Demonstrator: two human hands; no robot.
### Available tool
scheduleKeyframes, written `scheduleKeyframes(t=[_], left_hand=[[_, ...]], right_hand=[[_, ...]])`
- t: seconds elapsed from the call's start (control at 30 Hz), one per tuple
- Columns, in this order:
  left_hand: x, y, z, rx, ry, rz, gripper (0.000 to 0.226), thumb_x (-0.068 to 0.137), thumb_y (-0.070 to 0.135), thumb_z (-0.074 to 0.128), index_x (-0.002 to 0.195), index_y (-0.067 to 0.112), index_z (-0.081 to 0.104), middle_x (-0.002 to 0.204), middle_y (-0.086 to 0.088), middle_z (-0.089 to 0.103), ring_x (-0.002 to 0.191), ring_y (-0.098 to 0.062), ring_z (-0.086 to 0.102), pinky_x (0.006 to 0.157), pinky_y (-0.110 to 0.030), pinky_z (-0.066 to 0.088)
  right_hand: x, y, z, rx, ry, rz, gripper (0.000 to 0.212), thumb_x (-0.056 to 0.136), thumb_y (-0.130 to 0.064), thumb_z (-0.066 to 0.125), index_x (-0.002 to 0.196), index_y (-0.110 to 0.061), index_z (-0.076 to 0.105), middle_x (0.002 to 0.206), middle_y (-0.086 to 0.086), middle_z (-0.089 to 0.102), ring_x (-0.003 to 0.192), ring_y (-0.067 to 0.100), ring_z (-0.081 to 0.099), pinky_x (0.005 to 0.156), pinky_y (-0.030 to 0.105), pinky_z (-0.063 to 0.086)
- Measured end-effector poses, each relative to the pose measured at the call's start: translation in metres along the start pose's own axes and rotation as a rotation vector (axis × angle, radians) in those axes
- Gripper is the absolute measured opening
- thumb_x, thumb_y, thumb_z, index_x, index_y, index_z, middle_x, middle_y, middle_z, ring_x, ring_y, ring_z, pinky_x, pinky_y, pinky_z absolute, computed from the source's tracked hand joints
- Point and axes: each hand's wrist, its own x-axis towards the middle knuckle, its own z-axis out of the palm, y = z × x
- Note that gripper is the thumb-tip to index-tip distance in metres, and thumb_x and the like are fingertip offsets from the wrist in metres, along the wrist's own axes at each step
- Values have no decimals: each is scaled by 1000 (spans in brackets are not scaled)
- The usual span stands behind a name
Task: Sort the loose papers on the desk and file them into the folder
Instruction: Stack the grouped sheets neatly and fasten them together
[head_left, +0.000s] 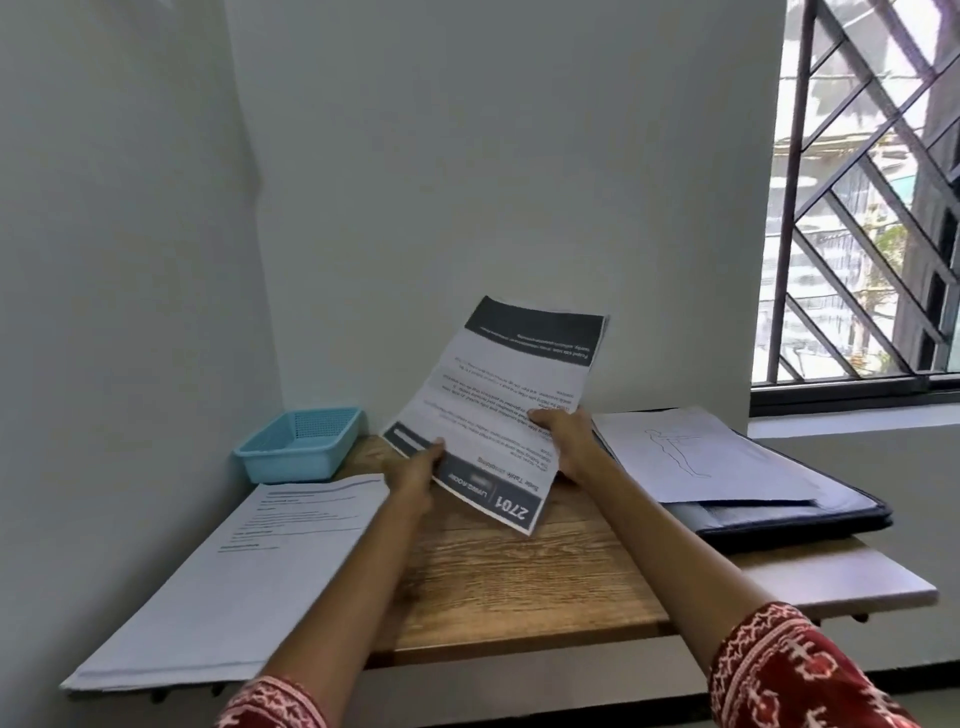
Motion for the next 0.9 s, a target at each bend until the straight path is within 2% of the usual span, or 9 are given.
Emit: scheduleKeyframes(t=[0.07, 0.17, 0.27, 0.37, 0.53, 0.63, 0.73, 0.8, 0.9], left_hand=[[10, 20, -21, 159, -40, 118, 41, 78, -6, 67, 118, -2, 57, 112, -19, 64, 88, -28, 61, 72, -37, 54], [2, 47, -33, 351, -311, 75, 35, 82, -7, 62, 115, 5, 59, 100, -13, 66, 80, -24, 64, 61, -29, 56], [-6, 68, -29, 394, -378, 76, 24, 80, -2, 66, 103, 5, 62, 108, -15, 66, 86, -27, 66, 74, -37, 56], [-7, 80, -19, 289, -427, 97, 21, 84, 6, 65, 105, 5, 61, 107, -19, 68, 95, -34, 66, 83, -46, 54], [-3, 84, -7, 268, -302, 242, 26, 83, 16, 68, 106, 8, 60, 107, -16, 67, 94, -30, 65, 88, -44, 52], [-5, 46, -14, 278, -235, 229, 42, 77, 21, 73, 114, 5, 59, 109, -10, 66, 99, -27, 64, 93, -42, 49], [-12, 19, -19, 278, -186, 239, 33, 85, 9, 65, 116, 3, 57, 106, -6, 60, 98, -22, 58, 87, -34, 46], [-7, 21, -17, 289, -173, 247, 34, 86, 9, 65, 118, 2, 56, 110, -8, 61, 99, -24, 59, 88, -37, 47], [3, 30, -16, 279, -149, 235, 45, 83, 16, 69, 123, 1, 53, 119, -15, 62, 103, -30, 61, 91, -43, 49]], right_hand=[[-2, -9, -9, -91, -75, -40, 20, 82, 12, 60, 89, -7, 60, 101, 16, 66, 87, 34, 65, 81, 50, 53], [-3, -17, -13, -204, -192, -65, 18, 82, 9, 62, 92, -6, 61, 101, 20, 69, 88, 36, 68, 85, 53, 53], [-11, -22, -4, -345, -268, -152, 19, 81, 6, 65, 96, -4, 58, 97, 13, 68, 91, 32, 67, 86, 46, 55], [-21, -27, 8, -421, -328, -232, 15, 84, 3, 63, 92, -9, 62, 96, 9, 69, 87, 25, 68, 82, 37, 57], [-24, -37, 13, -381, -272, -284, 19, 86, 1, 61, 105, 0, 61, 98, 12, 69, 80, 21, 68, 70, 28, 58], [-31, -8, 4, -433, -268, -218, 12, 88, 2, 59, 95, -7, 61, 102, 15, 68, 80, 21, 67, 68, 27, 59], [-38, 13, -1, -430, -243, -162, 15, 88, 2, 59, 89, -13, 59, 102, 13, 66, 76, 18, 65, 62, 22, 58], [-35, 7, 1, -442, -243, -171, 13, 87, 2, 59, 96, -7, 60, 103, 13, 65, 74, 16, 65, 60, 21, 57], [-29, -2, 4, -415, -237, -178, 24, 87, 3, 59, 111, 1, 59, 98, 11, 65, 70, 14, 65, 56, 20, 55]])
